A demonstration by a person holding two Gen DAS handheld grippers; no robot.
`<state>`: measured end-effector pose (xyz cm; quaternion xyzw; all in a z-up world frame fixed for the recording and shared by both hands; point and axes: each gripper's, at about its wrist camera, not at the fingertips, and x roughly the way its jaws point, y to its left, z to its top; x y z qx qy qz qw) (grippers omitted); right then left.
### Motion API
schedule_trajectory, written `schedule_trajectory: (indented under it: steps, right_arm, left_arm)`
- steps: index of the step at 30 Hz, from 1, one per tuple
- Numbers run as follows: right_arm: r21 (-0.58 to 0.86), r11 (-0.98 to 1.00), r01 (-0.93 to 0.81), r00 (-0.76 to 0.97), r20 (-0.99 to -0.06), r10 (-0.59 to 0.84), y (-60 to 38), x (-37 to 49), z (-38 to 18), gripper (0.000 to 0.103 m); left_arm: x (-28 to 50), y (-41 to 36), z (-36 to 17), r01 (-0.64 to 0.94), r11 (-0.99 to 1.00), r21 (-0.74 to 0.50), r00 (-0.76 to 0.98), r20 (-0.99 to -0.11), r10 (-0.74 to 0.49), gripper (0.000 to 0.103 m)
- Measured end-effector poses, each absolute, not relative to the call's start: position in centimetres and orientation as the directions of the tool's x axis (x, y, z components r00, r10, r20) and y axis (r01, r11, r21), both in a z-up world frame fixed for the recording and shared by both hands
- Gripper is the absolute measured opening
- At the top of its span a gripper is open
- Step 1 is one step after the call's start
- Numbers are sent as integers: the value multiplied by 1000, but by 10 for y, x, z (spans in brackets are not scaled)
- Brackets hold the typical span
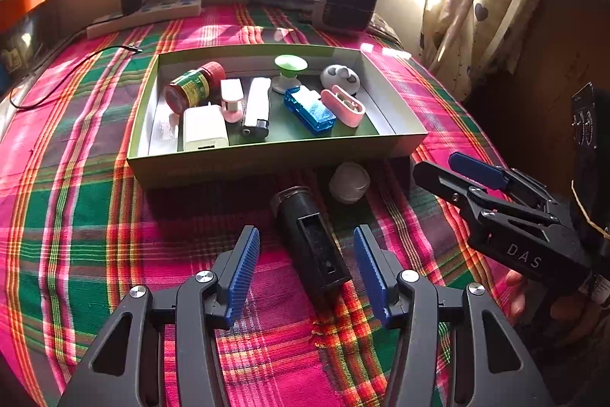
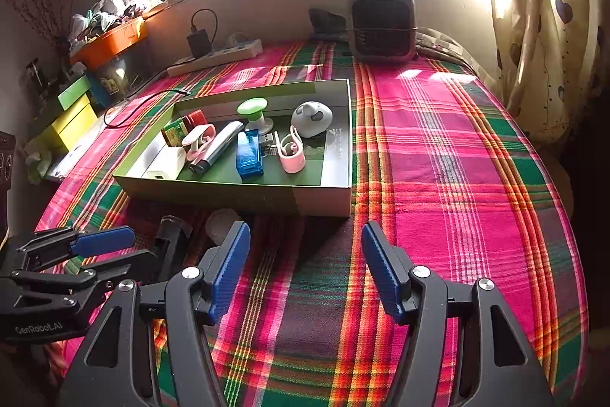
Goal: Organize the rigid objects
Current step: 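Move the left gripper to the black cylindrical device and close on it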
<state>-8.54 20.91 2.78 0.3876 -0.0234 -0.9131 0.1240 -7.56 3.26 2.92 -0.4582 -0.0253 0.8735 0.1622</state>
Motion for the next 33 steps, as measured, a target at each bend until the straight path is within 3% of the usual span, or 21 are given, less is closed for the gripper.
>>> schedule_trajectory:
  steps: [3,20,26,29,33]
  right_arm:
    - [139,-967,212,-669,-701,-247,209,-85,28,62]
    - [130,-965,226,-651,-717,-249,197,-88,24,62]
    - [125,-966,224,-644,-725,-243,193,-89,23,62]
    - [126,-966,228,-638,-730,-246,189,-89,22,62]
    - [123,-963,241,-630,-735,-252,182,-90,21,62]
  left_arm:
    - [-73,38,27,-259,-956,-140,-546,-795,265,51]
    - [-76,42,14,-257,-962,-94,-544,-808,225,50]
    - [-77,36,14,-249,-966,-68,-561,-803,201,39]
    - [-79,30,14,-238,-969,-68,-567,-801,195,28]
    - [-79,21,14,-227,-970,-93,-566,-797,209,26]
